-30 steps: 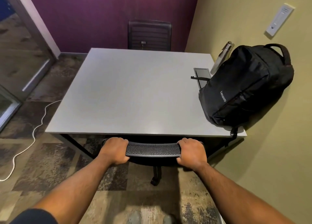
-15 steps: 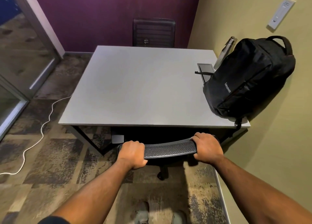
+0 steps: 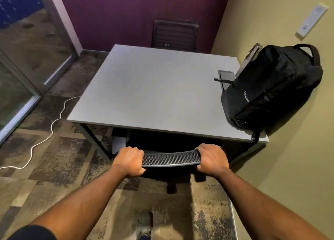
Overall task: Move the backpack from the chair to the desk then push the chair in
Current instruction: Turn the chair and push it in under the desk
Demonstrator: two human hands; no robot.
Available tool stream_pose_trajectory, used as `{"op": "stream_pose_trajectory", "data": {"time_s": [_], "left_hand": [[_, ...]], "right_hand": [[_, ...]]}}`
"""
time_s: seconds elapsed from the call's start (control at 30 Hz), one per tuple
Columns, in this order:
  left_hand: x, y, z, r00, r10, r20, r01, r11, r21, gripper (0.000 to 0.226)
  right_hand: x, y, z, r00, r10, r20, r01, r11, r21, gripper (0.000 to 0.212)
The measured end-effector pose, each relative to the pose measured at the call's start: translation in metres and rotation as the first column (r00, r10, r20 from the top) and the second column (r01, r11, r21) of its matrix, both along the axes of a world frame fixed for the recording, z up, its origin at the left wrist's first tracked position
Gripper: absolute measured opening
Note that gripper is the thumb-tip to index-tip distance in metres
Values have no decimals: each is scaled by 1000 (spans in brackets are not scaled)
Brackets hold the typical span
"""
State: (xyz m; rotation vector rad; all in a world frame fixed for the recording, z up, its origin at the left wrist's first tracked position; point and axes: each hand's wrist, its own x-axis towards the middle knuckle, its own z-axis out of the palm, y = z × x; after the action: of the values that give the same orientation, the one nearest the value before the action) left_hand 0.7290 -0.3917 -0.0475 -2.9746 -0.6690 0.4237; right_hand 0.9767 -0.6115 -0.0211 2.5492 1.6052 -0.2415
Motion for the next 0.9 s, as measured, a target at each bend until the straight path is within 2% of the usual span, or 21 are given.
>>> {"op": "stream_pose_trajectory", "data": {"time_s": [0.3,0.57,0.73,0.9], "left_hand": [[40,45,5,1000,-17,-11,17,1000,-11,42],[47,126,4,991,-102,-84,98,994,-44,39],[47,132,-2,989,-114,-95,104,989,-109,34],[48,132,-3,991,-107,-76,100,992,-82,39]], "right_hand": [[35,45,-4,999,-47,12,47,999,-9,57],[9,94,-22,988,-149,-36,149,989,15,49],[9,96,-27,989,-144,-41,145,989,9,50],[9,95,-25,988,-148,-33,148,989,10,51]]}}
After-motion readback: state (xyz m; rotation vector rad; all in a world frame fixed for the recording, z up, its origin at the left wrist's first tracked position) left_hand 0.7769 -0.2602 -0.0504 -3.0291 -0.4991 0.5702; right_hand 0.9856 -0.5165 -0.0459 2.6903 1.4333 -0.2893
